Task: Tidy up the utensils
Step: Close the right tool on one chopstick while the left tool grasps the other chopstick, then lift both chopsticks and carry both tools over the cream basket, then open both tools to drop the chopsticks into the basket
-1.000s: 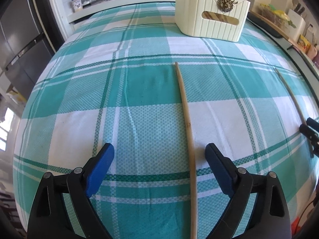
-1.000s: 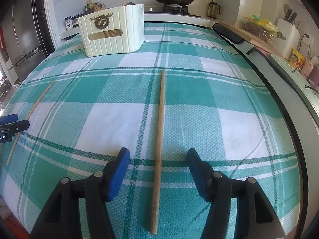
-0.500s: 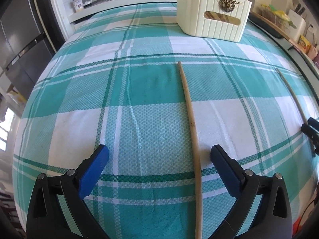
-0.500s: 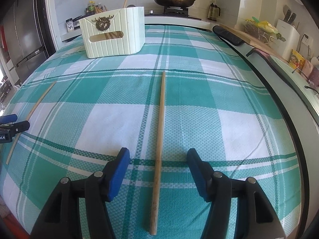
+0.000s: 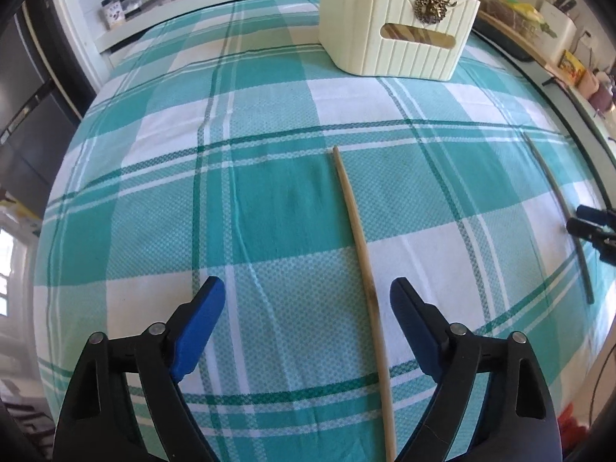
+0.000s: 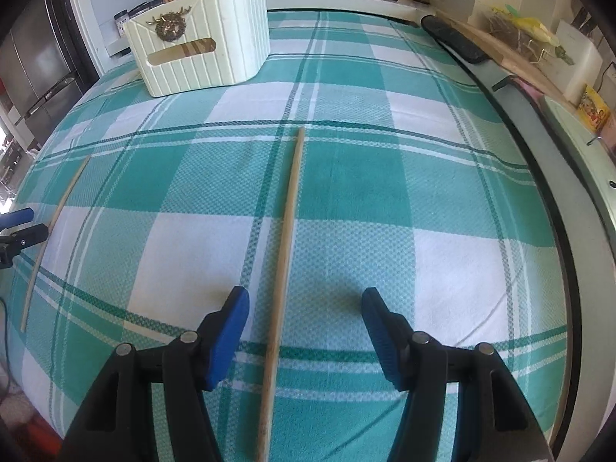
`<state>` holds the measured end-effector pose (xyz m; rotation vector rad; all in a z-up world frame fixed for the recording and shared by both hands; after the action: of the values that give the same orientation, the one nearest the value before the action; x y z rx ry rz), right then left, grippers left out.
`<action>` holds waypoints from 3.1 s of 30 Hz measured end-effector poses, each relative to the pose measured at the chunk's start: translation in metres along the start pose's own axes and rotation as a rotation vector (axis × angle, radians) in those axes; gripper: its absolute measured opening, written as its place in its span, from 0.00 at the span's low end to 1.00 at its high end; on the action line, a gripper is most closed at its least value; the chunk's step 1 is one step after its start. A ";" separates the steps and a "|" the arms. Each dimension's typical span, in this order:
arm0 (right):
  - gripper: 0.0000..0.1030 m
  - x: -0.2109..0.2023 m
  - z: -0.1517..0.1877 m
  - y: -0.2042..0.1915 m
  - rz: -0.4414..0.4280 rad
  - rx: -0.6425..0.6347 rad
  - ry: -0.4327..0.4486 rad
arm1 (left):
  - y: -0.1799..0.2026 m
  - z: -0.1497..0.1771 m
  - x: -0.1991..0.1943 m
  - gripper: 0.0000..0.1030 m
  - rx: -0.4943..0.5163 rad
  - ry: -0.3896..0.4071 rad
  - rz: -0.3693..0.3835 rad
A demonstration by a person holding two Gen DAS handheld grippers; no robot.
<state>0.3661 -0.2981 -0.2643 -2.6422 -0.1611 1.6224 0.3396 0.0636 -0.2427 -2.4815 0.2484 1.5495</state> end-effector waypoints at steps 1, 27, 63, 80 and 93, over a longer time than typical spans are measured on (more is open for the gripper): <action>0.60 0.002 -0.006 -0.001 -0.008 -0.002 -0.011 | 0.000 -0.003 0.000 0.84 0.007 -0.002 -0.004; 0.06 -0.065 -0.079 -0.031 -0.244 0.016 0.177 | 0.007 -0.040 -0.085 0.04 -0.016 0.216 0.103; 0.06 -0.207 -0.142 -0.064 -0.302 -0.093 0.553 | -0.024 -0.114 -0.229 0.04 -0.002 0.554 0.157; 0.06 -0.151 -0.278 -0.112 -0.289 -0.103 0.653 | -0.032 -0.268 -0.147 0.04 -0.053 0.524 0.062; 0.28 -0.056 -0.285 -0.111 -0.268 -0.029 0.362 | -0.027 -0.246 -0.091 0.46 -0.020 0.374 0.054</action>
<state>0.5873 -0.1877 -0.0764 -2.7334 -0.5008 1.0538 0.5192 0.0284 -0.0532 -2.7864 0.3595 1.0974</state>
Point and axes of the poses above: each gripper's, at about its wrist camera, not at the fingertips, and x roughly the way its jaws point, y to its right, z to its underside, the point moved 4 cm from there along x, roughly the way its jaws point, and after that the axes turned 10 degrees about x, right-handed, at the moved point
